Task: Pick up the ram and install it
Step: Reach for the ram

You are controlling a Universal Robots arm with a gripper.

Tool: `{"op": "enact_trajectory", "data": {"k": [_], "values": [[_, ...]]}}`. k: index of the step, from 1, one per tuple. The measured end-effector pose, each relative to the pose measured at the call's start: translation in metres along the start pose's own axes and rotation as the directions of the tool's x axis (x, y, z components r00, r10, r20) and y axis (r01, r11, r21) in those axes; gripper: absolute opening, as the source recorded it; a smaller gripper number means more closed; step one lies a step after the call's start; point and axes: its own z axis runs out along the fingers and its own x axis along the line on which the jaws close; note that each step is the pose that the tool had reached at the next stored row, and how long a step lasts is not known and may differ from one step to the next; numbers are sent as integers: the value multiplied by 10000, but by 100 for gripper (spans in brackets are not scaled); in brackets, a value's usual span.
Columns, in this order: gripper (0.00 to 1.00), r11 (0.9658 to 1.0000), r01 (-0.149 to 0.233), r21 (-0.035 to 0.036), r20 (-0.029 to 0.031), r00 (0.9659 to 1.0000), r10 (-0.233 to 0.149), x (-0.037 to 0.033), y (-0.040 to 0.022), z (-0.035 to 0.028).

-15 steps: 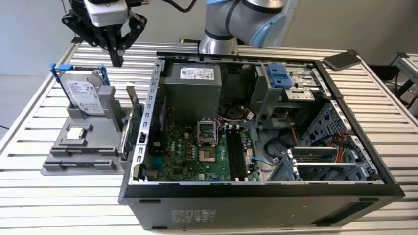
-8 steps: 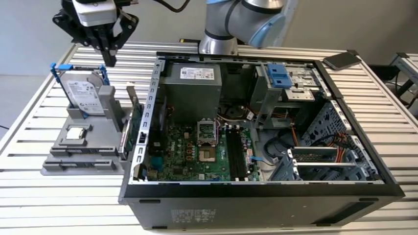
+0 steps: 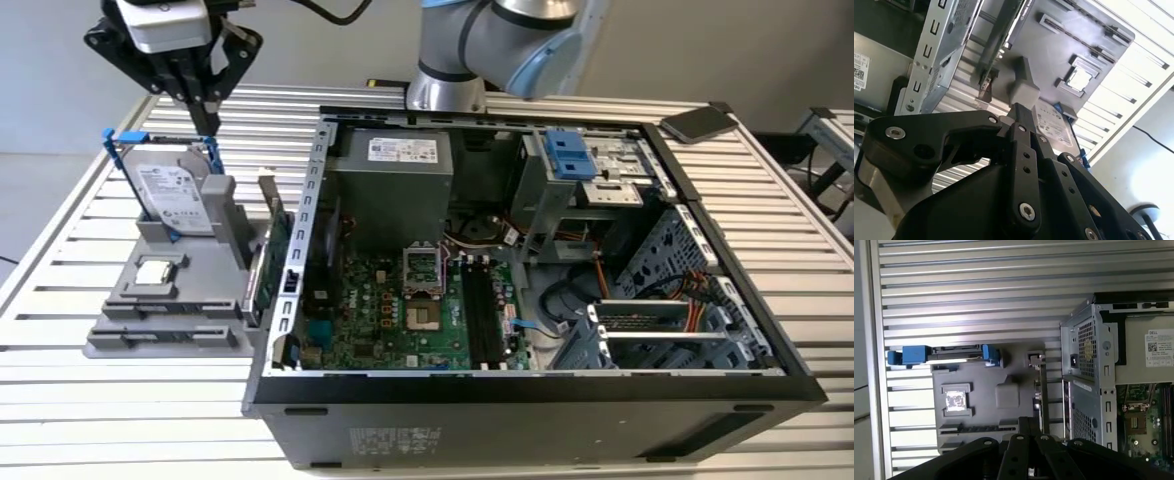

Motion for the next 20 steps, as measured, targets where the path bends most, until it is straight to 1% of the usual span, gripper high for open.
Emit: {"op": "enact_trajectory", "data": {"k": [20], "values": [[0,10000,15,1,-1,10000,-15,487,-35,-1]]}}
